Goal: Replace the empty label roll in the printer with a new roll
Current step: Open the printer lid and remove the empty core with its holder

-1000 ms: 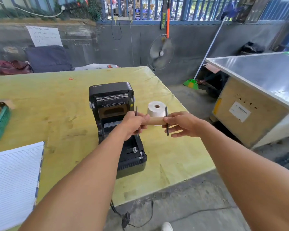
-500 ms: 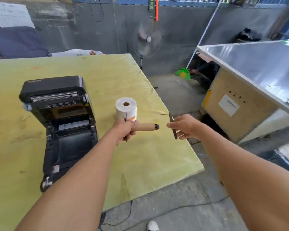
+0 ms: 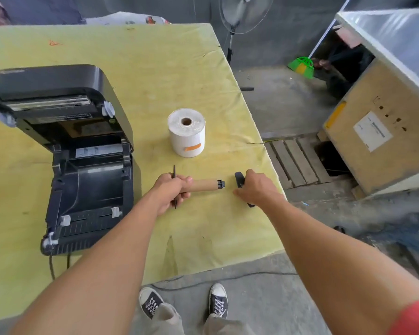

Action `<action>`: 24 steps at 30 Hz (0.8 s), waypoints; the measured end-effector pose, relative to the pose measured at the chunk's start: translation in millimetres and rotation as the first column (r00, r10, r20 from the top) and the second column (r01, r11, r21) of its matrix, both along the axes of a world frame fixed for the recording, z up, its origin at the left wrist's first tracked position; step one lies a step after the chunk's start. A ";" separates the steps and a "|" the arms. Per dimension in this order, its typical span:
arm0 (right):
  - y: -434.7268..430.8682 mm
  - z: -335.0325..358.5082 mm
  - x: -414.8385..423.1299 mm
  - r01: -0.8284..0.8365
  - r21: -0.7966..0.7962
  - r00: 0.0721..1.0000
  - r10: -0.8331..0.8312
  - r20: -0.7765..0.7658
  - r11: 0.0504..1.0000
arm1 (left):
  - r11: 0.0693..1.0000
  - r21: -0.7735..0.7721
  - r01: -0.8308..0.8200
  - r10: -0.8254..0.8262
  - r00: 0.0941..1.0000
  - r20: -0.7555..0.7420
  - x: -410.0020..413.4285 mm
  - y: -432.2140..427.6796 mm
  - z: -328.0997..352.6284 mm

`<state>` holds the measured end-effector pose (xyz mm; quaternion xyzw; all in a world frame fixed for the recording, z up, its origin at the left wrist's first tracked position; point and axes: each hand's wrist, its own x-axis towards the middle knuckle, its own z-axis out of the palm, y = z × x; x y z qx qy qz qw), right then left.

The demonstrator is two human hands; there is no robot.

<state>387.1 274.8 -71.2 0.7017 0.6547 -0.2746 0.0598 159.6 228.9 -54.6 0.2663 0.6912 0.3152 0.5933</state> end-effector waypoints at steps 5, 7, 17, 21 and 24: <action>8.5 -5.7 -0.9 0.022 -0.033 0.999 -0.023 -0.023 0.999 | 0.998 -0.045 -0.036 0.037 0.999 0.038 -1.1 4.2 -13.3; 13.2 -5.9 1.4 0.013 -0.059 0.999 -0.016 -0.035 0.998 | 0.998 -0.047 -0.051 0.054 0.997 0.063 -0.3 9.6 -15.9; 19.7 12.8 -7.7 0.271 -0.319 0.733 -0.409 -0.544 0.908 | 0.995 -0.028 -0.098 0.101 0.987 0.121 -3.6 11.9 -7.4; 13.0 17.8 -21.0 0.138 -0.444 0.590 -0.434 -0.681 0.885 | 0.993 -0.019 -0.113 0.115 0.980 0.162 -4.7 11.8 -2.4; 13.4 16.7 -24.5 0.161 -0.426 0.516 -0.444 -0.732 0.890 | 0.993 -0.019 -0.120 0.121 0.975 0.188 -4.3 8.4 -2.0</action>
